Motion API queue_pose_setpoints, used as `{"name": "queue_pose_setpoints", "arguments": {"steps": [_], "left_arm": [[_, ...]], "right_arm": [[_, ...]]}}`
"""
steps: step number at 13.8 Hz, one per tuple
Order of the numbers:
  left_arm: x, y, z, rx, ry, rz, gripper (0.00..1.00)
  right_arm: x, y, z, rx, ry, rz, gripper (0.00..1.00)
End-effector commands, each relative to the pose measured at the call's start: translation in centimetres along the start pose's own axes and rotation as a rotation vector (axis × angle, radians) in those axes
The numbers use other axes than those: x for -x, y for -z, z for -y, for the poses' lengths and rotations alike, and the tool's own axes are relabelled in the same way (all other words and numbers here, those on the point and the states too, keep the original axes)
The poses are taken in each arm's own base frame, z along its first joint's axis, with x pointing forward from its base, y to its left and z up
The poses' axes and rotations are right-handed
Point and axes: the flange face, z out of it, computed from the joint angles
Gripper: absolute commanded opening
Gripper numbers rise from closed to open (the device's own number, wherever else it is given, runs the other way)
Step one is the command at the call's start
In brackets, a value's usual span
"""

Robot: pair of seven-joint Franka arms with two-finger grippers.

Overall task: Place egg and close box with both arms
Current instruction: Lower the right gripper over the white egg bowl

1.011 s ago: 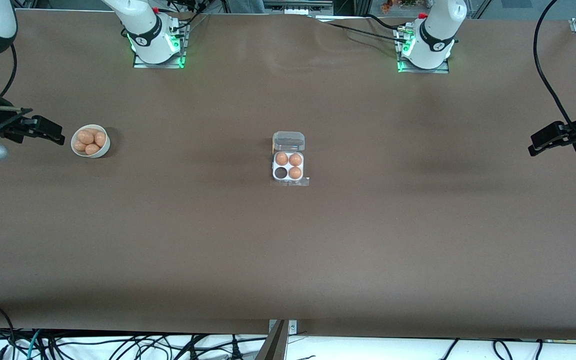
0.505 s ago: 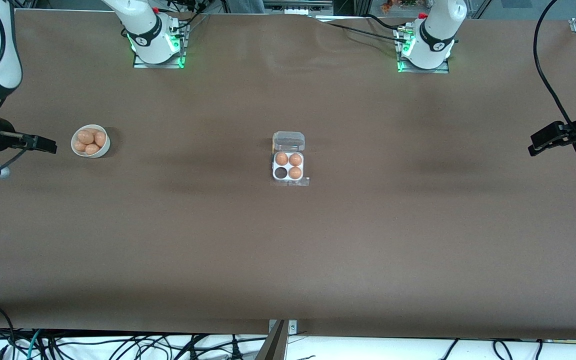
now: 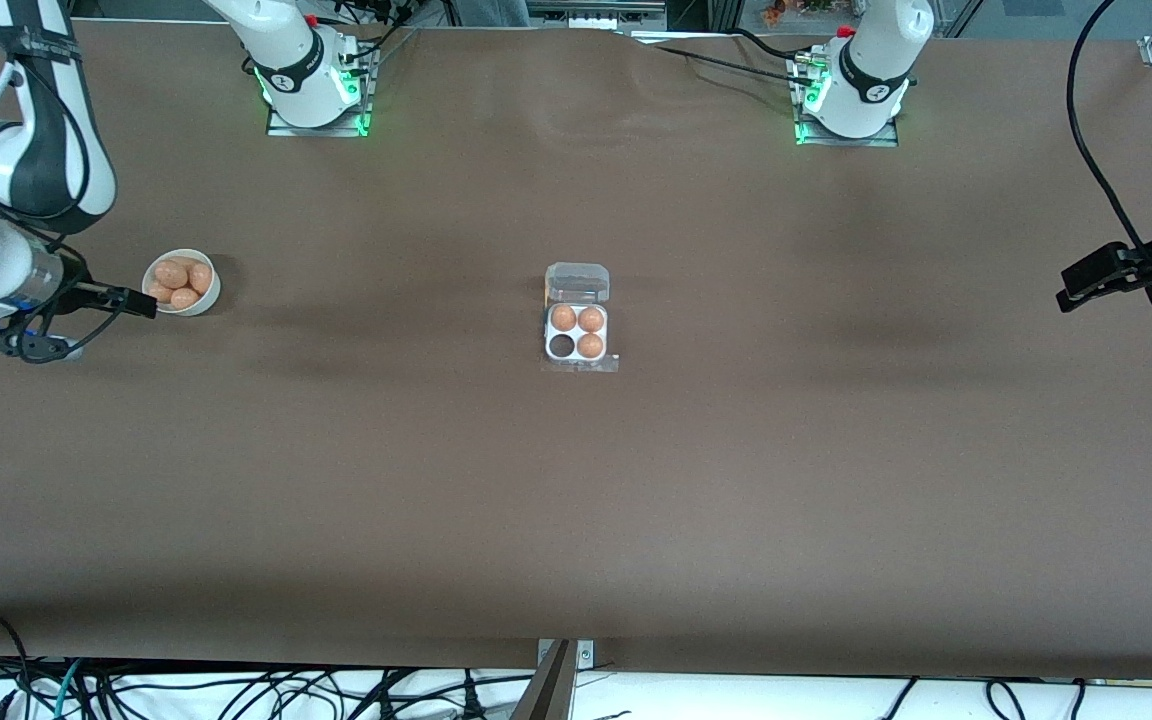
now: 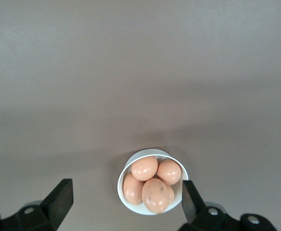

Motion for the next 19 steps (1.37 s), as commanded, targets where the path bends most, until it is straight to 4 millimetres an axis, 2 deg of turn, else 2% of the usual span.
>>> {"name": "queue_pose_setpoints", "arguments": {"steps": [1,3,9,11,13,15,19], "left_arm": [[0.1,0.7,0.1,-0.024,-0.018,-0.001,1.00],[0.1,0.7,0.0,-0.024,-0.020,-0.001,1.00],[0.1,0.7,0.0,-0.024,-0.020,0.001,1.00],[0.1,0.7,0.0,-0.024,-0.020,0.001,1.00],[0.1,0.7,-0.1,-0.024,-0.020,0.001,1.00],[0.1,0.7,0.0,-0.024,-0.020,0.001,1.00],[0.1,0.7,0.0,-0.024,-0.018,0.001,1.00]], "right_arm": [[4.2,-2.1,-1.0,-0.015,-0.001,-0.044,1.00],[5.4,-4.2,-2.1,-0.024,-0.021,-0.032,1.00],[6.8,-8.6,-2.5,-0.023,-0.014,0.040,1.00],[6.8,-9.0,-2.8,-0.022,0.005,0.045,1.00],[6.7,-10.2,-4.1,-0.018,0.014,0.050,1.00],[6.6,-10.9,-4.2,-0.014,0.022,0.051,1.00],[6.7,-11.1,-4.1,-0.015,0.022,0.064,0.98]]}}
